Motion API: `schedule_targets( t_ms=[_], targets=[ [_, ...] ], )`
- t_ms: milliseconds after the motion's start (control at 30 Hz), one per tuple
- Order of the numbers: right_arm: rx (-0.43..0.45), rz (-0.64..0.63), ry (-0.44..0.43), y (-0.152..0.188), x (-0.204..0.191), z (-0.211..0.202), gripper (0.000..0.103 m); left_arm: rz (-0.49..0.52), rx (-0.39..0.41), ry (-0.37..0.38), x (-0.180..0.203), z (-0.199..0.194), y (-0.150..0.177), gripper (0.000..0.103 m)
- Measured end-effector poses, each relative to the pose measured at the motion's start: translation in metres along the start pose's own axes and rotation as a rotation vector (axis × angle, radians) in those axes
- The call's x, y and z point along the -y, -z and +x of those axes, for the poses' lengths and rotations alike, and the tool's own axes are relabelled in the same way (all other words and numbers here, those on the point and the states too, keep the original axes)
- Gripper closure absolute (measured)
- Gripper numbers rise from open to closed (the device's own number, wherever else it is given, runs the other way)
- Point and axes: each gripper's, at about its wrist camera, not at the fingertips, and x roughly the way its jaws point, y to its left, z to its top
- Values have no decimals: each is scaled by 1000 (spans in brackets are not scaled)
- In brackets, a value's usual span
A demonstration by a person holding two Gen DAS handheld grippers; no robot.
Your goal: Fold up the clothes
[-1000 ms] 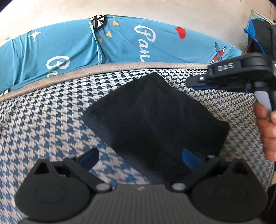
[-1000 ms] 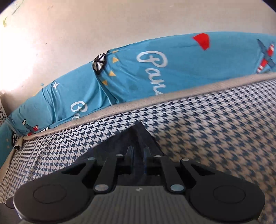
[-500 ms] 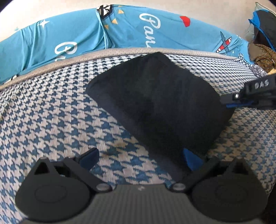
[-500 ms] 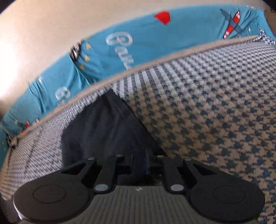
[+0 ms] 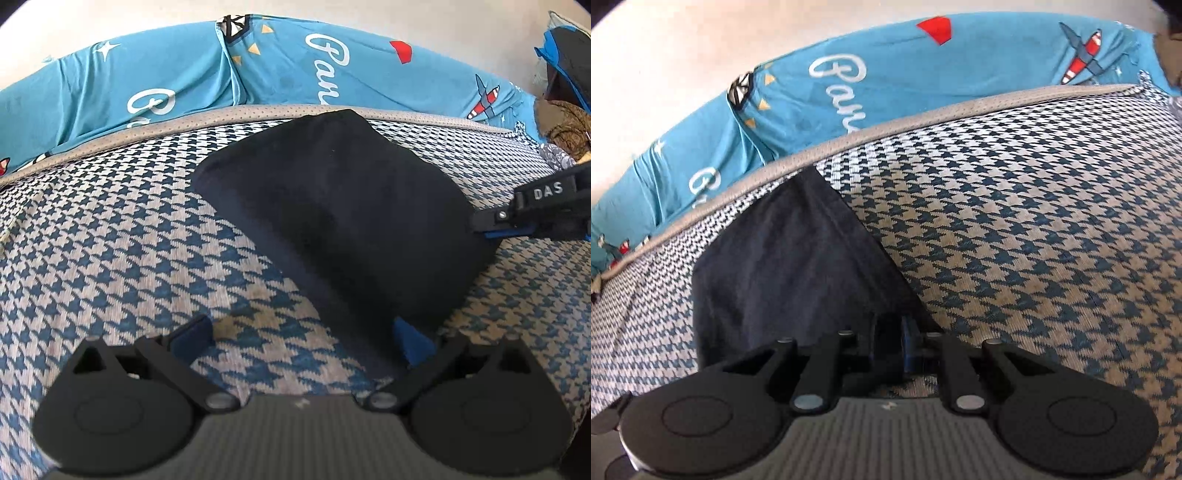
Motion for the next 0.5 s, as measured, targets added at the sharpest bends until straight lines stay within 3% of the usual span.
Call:
schedule_targets(
  t_ms=[200, 333, 500],
  targets=[
    [51, 71, -38, 21, 2, -32, 88, -46, 8, 2, -2, -14, 10, 0],
    [52, 53, -37, 39, -3, -46, 83, 37, -12, -49, 10, -23, 19, 0],
    [22, 18, -17, 57, -6, -50, 82, 18, -17, -50, 11, -36, 27, 0]
  ],
)
